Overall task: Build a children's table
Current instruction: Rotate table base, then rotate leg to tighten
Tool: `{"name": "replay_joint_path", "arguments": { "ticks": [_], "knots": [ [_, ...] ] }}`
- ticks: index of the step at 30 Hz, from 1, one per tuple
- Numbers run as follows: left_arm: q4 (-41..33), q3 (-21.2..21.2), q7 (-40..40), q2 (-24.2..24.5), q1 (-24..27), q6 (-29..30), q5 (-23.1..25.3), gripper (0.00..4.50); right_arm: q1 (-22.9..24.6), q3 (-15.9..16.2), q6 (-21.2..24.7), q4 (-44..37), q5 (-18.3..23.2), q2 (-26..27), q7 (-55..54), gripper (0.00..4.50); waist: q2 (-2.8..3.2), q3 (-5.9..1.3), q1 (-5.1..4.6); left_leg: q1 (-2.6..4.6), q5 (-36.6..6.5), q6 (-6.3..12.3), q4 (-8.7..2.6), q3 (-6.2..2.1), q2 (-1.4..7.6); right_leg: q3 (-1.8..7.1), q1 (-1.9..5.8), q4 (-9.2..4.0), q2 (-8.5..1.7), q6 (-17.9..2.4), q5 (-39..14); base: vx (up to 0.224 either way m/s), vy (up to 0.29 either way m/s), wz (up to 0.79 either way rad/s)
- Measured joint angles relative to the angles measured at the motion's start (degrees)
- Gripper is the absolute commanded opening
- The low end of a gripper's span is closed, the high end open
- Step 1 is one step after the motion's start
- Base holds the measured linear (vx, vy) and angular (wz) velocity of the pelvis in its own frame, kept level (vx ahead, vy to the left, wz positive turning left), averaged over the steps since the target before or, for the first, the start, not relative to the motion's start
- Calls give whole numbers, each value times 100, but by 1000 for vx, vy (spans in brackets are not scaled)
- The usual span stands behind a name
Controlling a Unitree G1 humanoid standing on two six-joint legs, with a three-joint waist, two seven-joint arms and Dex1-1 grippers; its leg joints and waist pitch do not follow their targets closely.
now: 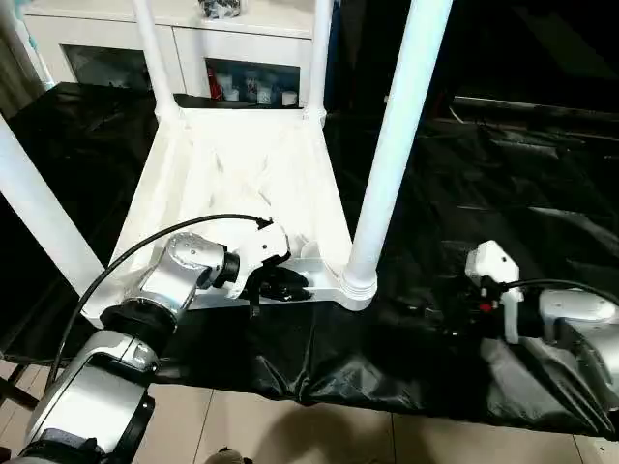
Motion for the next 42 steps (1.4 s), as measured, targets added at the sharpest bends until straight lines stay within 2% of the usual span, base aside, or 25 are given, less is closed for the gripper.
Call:
{"name": "replay_joint_path", "arguments": {
  "ticks": [6,11,15,16,17,19,22,24,33,42],
  "knots": [
    [-6,3,-85,23,-2,71,32,5,-215,280,-137,51,-180,393,-204,450,0,0,-14,5,0,0,-2,0,1,-1,0,1,0,0,0,0,0,0],
    [-90,36,-82,21,39,47,30,5,-420,608,-562,345,-569,838,-594,450,-3,0,-19,2,0,-1,-3,1,-1,-1,-1,-2,-4,0,0,0,0,0],
    [-232,45,-31,-6,115,50,44,5,-673,654,-703,700,-729,1173,-900,450,-4,1,-12,2,0,-1,-5,1,-2,-2,-2,0,-4,0,0,0,0,0],
    [-279,45,-12,-19,143,44,50,2,-760,694,-785,823,-790,1252,-958,431,-4,1,-6,3,0,-1,-6,1,-2,-2,-2,-1,-5,0,0,0,0,0],
    [-295,44,-9,-28,147,44,57,2,-816,730,-822,901,-815,1313,-1012,431,-4,1,-6,1,0,-1,-8,1,-3,-1,-2,-1,-6,-1,0,0,0,0],
    [-344,43,12,-44,159,38,98,0,-907,757,-852,1013,-857,1385,-1089,403,-4,1,5,-1,-1,-1,-12,2,-7,-1,-2,-2,-10,-5,1,0,0,0],
    [-401,43,14,-50,189,37,103,0,-1039,766,-935,1225,-881,1489,-1119,392,-5,1,8,-2,-1,-1,-18,4,-12,-1,-3,-2,-15,-19,7,0,0,0],
    [-414,43,15,-45,197,37,106,0,-1096,766,-980,1354,-905,1498,-1117,360,-5,1,9,-1,-1,-1,-21,4,-14,-1,-2,-2,-17,-19,6,0,0,0],
    [-547,107,-17,37,287,116,103,0,-1213,769,-1187,1846,-972,1641,-1107,287,-8,3,-20,2,-1,-1,-24,6,-13,-2,-3,-1,-17,-19,5,0,0,0],
    [-548,218,-90,127,318,212,85,0,-1317,659,-1335,2186,-952,1917,-1164,275,-11,3,-157,7,0,-2,-23,5,-11,-2,-3,0,-14,-3,-5,0,0,0]
  ]
}}
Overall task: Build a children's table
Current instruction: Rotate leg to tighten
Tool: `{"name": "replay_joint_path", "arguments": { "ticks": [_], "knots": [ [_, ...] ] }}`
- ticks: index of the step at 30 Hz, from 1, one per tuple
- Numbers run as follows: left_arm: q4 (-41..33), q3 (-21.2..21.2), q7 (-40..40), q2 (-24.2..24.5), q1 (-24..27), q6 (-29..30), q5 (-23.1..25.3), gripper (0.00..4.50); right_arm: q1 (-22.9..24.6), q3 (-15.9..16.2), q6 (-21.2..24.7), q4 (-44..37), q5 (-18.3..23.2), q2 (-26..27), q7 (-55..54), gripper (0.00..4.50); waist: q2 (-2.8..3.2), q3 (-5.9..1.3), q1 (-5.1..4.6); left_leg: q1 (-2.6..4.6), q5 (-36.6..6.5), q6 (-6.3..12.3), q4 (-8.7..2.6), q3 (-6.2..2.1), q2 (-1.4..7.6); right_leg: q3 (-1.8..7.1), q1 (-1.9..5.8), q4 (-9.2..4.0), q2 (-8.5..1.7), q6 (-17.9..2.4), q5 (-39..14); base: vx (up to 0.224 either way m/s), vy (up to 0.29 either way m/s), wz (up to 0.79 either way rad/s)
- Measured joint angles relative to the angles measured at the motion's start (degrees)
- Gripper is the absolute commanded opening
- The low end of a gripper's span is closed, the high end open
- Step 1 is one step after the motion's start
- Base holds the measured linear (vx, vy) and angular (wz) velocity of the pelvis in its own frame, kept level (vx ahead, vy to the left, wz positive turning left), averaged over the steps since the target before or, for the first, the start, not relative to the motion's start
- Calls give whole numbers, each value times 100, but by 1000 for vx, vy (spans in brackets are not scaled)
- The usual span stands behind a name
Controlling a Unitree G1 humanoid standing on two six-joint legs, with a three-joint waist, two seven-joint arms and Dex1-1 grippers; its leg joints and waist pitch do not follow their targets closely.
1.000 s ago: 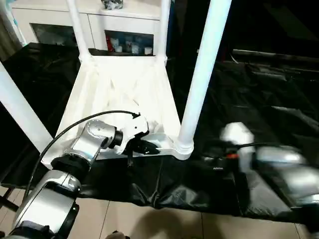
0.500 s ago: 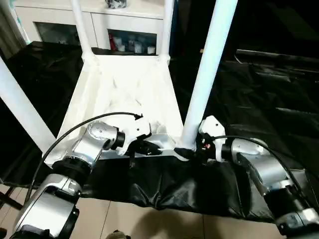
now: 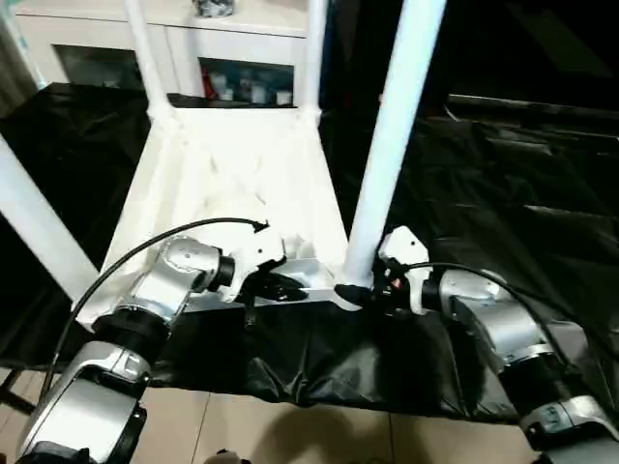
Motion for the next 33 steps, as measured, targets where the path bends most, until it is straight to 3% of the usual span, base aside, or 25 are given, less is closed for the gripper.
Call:
{"name": "replay_joint_path", "arguments": {
  "ticks": [6,11,15,18,19,20,26,33],
  "knots": [
    [-25,41,70,-44,1,128,-11,0,65,-86,-72,49,44,193,-266,275,-27,2,-44,2,0,0,0,-1,1,-2,-1,1,0,0,0,0,0,0],
    [-133,91,942,-529,-5,429,197,0,542,-571,-121,-213,-56,780,-1738,274,-40,-18,-17,6,0,0,-2,1,-3,0,0,-5,-5,5,-3,0,0,0],
    [-58,117,1713,-1018,-89,607,448,0,663,-880,-142,-279,-291,1251,-3000,274,-10,-35,-12,5,0,0,-5,1,-15,0,2,-14,-16,16,-10,0,0,0],
    [-24,106,1963,-1184,-89,650,478,0,663,-920,-143,-266,-346,1321,-3343,274,35,-61,-12,4,-1,1,-15,1,-39,1,3,-19,-35,27,-16,0,0,0],
    [-7,109,2019,-1228,-88,649,500,0,660,-931,-146,-268,-402,1352,-3435,330,59,-71,-13,0,-1,1,-19,-1,-41,1,3,-25,-36,28,-17,0,0,0],
    [-6,106,2033,-1256,-84,643,520,0,660,-934,-161,-269,-419,1352,-3465,344,73,-75,-16,-3,-1,2,-24,-2,-44,1,4,-36,-36,28,-17,0,0,0],
    [-380,165,1790,-1204,219,312,440,0,870,-911,19,-728,-225,921,-2572,380,96,-72,6,-22,-11,19,-68,-3,-56,1,1,-69,-38,0,1,0,0,0],
    [-780,120,692,-751,406,361,82,0,911,-512,181,-1070,91,88,-839,380,101,-71,106,-29,-15,26,-102,-3,-50,-23,-9,-78,-36,-7,-18,0,0,0]
  ]
}}
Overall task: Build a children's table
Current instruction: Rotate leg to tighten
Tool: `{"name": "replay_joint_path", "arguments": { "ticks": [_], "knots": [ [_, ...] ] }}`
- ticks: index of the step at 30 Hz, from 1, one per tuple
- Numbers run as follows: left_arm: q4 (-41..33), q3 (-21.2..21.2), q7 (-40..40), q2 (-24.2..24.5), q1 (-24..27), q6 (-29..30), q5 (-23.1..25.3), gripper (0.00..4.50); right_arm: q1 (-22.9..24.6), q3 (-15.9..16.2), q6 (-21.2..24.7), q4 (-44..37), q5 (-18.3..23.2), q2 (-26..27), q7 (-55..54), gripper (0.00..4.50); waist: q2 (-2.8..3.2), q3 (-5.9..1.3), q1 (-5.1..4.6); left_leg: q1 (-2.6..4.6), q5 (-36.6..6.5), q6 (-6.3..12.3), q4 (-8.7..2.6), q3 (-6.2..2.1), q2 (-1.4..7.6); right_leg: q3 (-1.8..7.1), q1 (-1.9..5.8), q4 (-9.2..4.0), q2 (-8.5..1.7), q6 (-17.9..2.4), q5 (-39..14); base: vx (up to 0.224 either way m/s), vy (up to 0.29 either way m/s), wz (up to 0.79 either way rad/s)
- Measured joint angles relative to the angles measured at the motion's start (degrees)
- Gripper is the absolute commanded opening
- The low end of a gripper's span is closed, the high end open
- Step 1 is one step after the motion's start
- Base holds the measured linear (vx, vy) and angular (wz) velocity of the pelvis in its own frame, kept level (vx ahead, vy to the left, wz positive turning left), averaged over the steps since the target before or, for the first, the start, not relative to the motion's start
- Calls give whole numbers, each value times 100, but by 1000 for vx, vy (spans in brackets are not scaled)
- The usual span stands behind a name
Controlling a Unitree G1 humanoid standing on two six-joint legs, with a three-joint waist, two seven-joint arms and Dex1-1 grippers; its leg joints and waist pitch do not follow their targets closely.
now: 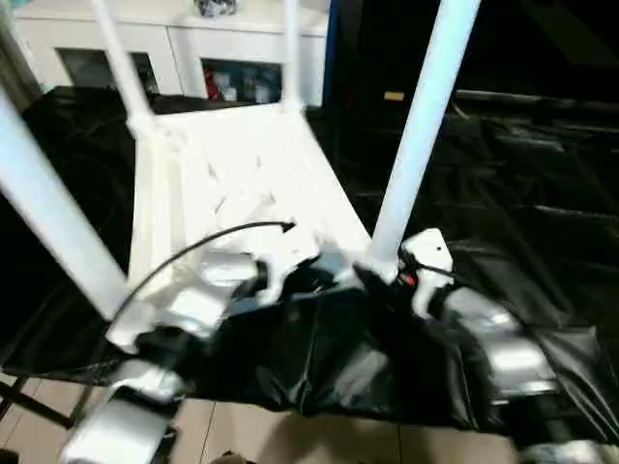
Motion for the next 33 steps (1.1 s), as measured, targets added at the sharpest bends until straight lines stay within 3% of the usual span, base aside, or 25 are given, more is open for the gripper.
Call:
{"name": "replay_joint_path", "arguments": {
  "ticks": [2,11,18,20,25,33],
  "knots": [
    [-75,-53,-291,92,47,34,-64,0,-2,116,4,-14,96,-236,481,380,1,1,54,0,0,0,3,1,0,1,2,-1,-2,0,0,0,0,0],
    [-211,-224,-763,465,104,-106,-67,0,-281,488,-3,132,94,-825,1770,380,-19,0,60,15,1,-1,22,0,6,0,22,6,-2,-4,3,0,0,0],
    [-201,-231,-840,519,76,-110,-59,0,-530,568,-71,466,77,-828,2007,345,-42,-3,57,17,1,-1,23,0,10,-6,21,15,-1,-4,3,0,0,0],
    [-191,-239,-856,542,66,-111,-56,0,-555,600,-112,517,68,-810,2045,311,-42,-3,58,17,1,-2,25,0,11,-6,21,18,-1,-4,3,0,0,0],
    [-191,-299,-879,619,55,-116,-45,0,-659,609,-154,700,42,-705,2063,277,-48,-7,54,21,2,-2,32,0,13,-6,22,26,-1,-5,3,0,0,0],
    [-106,-341,-912,640,-34,-160,51,0,-640,606,-192,725,19,-617,2004,270,-65,-18,48,27,2,-3,32,0,15,-6,25,28,1,-4,3,0,0,0]
  ]
}}
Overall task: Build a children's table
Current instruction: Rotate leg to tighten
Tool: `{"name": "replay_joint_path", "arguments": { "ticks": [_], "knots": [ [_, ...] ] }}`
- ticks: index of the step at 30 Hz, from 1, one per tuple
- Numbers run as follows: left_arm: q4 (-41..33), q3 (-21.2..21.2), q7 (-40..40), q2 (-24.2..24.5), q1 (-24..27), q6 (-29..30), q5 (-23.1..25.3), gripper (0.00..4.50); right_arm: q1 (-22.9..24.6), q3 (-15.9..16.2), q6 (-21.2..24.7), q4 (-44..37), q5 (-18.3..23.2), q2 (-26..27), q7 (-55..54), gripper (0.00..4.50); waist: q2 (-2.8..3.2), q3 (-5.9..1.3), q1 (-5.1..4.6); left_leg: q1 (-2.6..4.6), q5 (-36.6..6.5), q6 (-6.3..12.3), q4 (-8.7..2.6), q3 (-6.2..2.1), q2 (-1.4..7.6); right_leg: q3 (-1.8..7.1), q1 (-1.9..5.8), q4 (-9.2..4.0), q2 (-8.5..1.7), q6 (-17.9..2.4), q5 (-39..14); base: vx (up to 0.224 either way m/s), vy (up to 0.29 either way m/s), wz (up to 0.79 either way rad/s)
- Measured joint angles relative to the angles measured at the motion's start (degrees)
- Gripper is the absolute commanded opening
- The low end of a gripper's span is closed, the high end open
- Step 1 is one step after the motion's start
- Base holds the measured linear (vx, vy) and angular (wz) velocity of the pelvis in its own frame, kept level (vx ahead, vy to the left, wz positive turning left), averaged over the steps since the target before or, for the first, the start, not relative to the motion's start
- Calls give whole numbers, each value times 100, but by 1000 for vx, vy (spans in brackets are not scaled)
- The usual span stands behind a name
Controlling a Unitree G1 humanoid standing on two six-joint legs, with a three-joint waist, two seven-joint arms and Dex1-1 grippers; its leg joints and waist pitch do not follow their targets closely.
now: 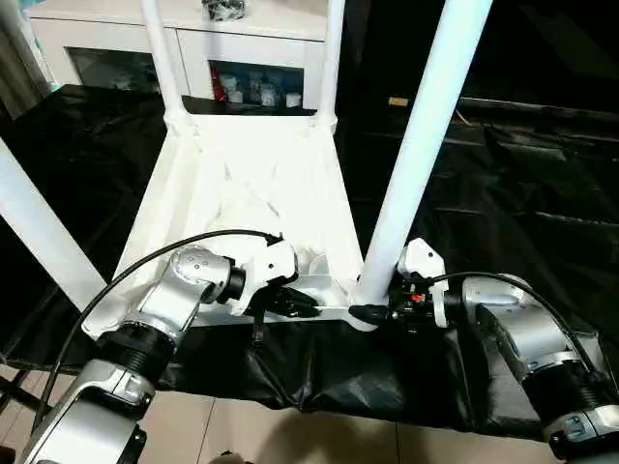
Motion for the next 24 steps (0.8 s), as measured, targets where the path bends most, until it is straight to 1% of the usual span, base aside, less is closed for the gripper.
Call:
{"name": "replay_joint_path", "arguments": {
  "ticks": [3,6,7,9,11,14,15,16,19,20,24],
  "knots": [
    [118,-23,40,-5,-64,-6,40,0,98,-63,-59,-1,-10,122,-218,270,-16,-11,-5,14,0,-1,0,-1,3,-2,10,2,2,-1,0,0,0,0],
    [234,11,448,-188,-131,121,166,0,287,-373,14,-2,-33,524,-980,270,-24,-16,-17,44,0,-2,-3,-1,3,-3,33,0,2,22,-13,0,0,0],
    [322,52,767,-319,-207,247,274,0,358,-569,99,-2,-63,819,-1607,270,-20,-16,-34,63,4,-8,-1,-3,2,-5,42,-2,-1,28,-17,0,0,0],
    [382,73,1098,-485,-250,373,348,0,372,-693,209,-4,-100,1031,-2207,270,-12,-16,-67,69,5,-9,-2,-13,-2,-17,45,-26,-6,31,-19,0,0,0],
    [420,107,1438,-687,-277,509,442,0,369,-834,315,-4,-184,1266,-2849,270,-12,-16,-135,69,5,-9,-2,-30,-5,-30,50,-63,-7,32,-19,0,0,0],
    [563,176,1966,-1038,-333,688,496,0,340,-1045,320,59,-411,1664,-3857,270,3,-20,-207,69,4,-9,-8,-48,-18,-39,62,-127,-7,32,-19,0,0,0],
    [588,178,2050,-1092,-347,705,499,0,320,-1055,317,73,-466,1729,-4069,304,7,-20,-224,69,4,-9,-13,-60,-30,-38,63,-142,-8,32,-19,0,0,0],
    [598,179,2094,-1127,-354,721,500,0,316,-1070,314,76,-506,1785,-4221,304,9,-19,-242,67,4,-8,-12,-79,-46,-36,63,-147,-10,32,-19,0,0,0],
    [599,179,2104,-1144,-354,696,499,0,316,-1070,310,63,-555,1831,-4314,359,9,-17,-276,63,4,-8,-7,-93,-64,-27,65,-153,-13,32,-19,0,0,0],
    [600,178,2091,-1145,-354,672,499,0,317,-1070,311,53,-557,1833,-4314,359,9,-17,-283,62,4,-8,-7,-93,-65,-25,65,-153,-13,32,-19,0,0,0],
    [612,175,1850,-1049,-328,287,498,0,373,-1070,304,-125,-535,1806,-4194,397,15,-13,-283,19,4,-8,-12,-94,-63,-24,26,-141,-11,11,3,0,0,0]
  ]
}}
